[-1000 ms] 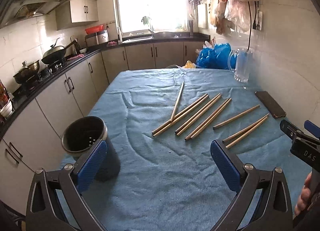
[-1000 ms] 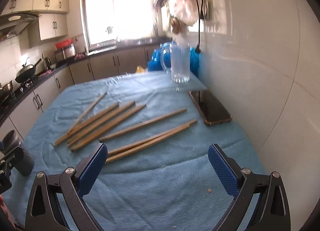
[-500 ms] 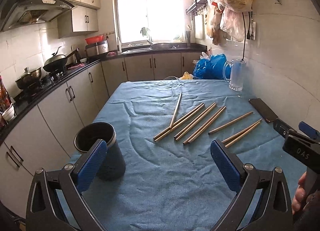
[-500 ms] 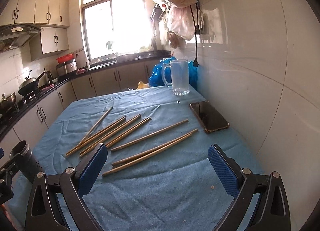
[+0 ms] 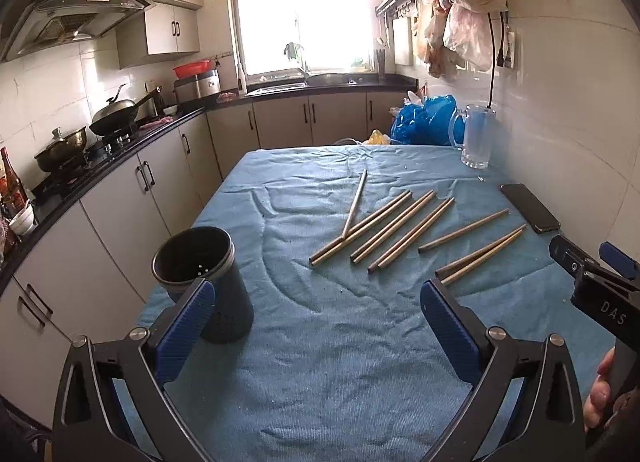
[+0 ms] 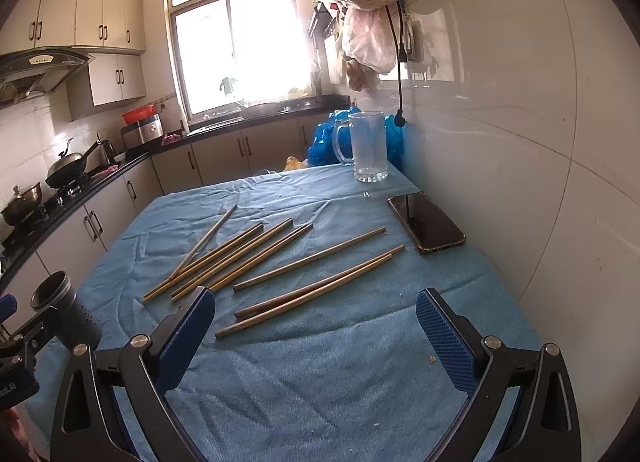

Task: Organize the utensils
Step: 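Move the left tool over the scattered wooden chopsticks, then grasp a single wooden chopstick with the left gripper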

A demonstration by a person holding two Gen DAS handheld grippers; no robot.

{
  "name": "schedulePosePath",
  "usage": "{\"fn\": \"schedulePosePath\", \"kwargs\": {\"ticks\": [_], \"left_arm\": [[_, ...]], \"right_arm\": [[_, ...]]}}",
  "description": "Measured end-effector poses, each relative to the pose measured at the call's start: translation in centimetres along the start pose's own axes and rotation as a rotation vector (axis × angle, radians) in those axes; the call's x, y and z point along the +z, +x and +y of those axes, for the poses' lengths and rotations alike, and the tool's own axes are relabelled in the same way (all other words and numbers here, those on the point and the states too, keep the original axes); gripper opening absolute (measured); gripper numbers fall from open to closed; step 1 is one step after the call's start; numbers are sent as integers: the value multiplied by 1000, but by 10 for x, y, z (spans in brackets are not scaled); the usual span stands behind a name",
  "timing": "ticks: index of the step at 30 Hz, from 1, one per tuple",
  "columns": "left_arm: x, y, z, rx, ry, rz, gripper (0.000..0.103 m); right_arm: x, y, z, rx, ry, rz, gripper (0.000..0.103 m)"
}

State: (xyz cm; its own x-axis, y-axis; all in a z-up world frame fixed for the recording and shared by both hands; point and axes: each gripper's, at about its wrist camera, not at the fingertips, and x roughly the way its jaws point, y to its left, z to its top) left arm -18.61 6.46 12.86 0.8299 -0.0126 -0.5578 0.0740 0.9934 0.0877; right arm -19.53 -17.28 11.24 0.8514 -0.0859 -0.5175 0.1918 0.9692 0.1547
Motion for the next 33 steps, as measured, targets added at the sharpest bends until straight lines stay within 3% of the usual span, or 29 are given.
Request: {"fn": "schedulePosePath", "kwargs": {"ticks": [22, 27, 33], "left_arm": [[-6, 18, -16, -10, 50, 86, 102], [16, 25, -19, -36, 55, 73, 102], [65, 52, -29, -147, -16, 121, 102]], "right_arm": [[-10, 7, -15, 17, 31, 37, 102], [-9, 15, -23, 5, 31, 49, 102], [-1, 27, -40, -4, 36, 56, 102]]}}
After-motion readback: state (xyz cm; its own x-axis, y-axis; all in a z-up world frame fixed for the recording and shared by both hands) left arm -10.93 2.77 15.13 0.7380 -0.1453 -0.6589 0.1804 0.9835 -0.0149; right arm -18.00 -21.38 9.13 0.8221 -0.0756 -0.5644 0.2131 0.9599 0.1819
